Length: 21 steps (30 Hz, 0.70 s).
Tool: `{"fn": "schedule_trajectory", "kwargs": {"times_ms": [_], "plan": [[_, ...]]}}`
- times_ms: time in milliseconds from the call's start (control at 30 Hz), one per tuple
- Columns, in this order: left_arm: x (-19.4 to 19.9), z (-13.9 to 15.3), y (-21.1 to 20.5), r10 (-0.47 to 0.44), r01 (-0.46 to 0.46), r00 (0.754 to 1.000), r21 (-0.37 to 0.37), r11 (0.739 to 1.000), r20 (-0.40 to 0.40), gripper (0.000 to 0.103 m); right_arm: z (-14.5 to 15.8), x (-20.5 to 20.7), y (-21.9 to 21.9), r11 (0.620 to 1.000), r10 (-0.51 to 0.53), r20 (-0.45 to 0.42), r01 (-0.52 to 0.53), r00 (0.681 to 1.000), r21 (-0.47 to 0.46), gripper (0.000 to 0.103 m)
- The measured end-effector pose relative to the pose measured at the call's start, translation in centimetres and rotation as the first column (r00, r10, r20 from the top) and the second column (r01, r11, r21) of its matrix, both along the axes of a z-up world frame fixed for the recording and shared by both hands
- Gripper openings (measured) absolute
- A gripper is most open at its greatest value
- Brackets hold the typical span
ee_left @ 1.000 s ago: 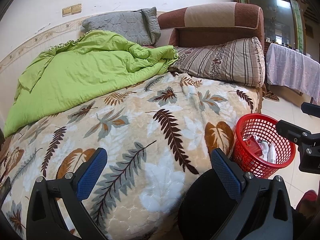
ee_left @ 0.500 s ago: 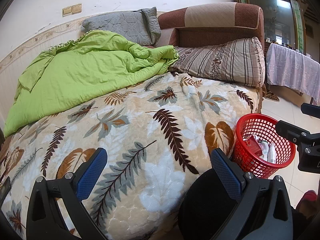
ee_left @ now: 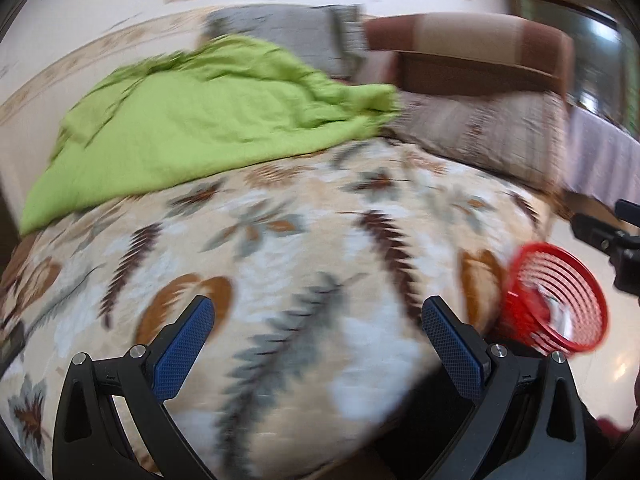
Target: Collect trash
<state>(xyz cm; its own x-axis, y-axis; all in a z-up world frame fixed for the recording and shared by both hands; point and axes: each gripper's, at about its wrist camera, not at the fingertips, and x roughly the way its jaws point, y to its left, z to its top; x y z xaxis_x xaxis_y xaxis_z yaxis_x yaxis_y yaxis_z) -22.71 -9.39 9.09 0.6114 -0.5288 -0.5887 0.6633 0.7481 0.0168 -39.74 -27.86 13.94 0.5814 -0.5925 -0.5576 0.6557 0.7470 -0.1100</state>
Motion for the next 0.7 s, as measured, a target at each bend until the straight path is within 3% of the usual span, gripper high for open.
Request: {"fn": "schedule_trajectory", "kwargs": {"times_ms": [100,167,267,367,433,533,567,700], "plan": [[3.8,-0.5,2.4,0.161,-0.16,0.986,0.026,0.987,-0.039,0.103,0.3,3.9,-0.1,0.999,0.039,0.001,-0.039,0.999,-0.003,0.102],[7.1,-1.6,4.2,0.293,-0.288,0.955,0.083,0.954,-0.056,0.103,-0.3,7.0,0.0,0.996,0.08,-0.026,-0.08,0.996,0.029,0.102],[11.2,-3.2,6.7,0.397,-0.384,0.912,0.129,0.914,-0.102,0.103,-2.8,13.3,0.8,0.979,0.167,-0.072,-0.157,0.983,0.133,0.102],[15.0,-5.1,8.5,0.447,-0.424,0.883,0.165,0.891,-0.145,0.103,-6.0,20.7,2.6,0.943,0.271,-0.122,-0.237,0.955,0.235,0.102],[17.1,-6.2,9.1,0.452,-0.422,0.868,0.171,0.89,-0.206,0.103,-8.1,25.1,3.5,0.932,0.286,-0.142,-0.241,0.948,0.271,0.102],[19.8,-8.2,9.7,0.474,-0.439,0.827,0.18,0.88,-0.301,0.103,-10.4,30.7,4.6,0.931,0.293,-0.172,-0.239,0.941,0.276,0.102],[20.3,-8.7,9.6,0.491,-0.453,0.817,0.19,0.871,-0.304,0.103,-10.7,31.8,5.0,0.931,0.298,-0.173,-0.246,0.939,0.272,0.102],[21.3,-9.4,8.4,0.517,-0.467,0.823,0.238,0.852,-0.235,0.103,-12.9,35.8,5.9,0.94,0.308,-0.204,-0.263,0.929,0.218,0.102]]}}
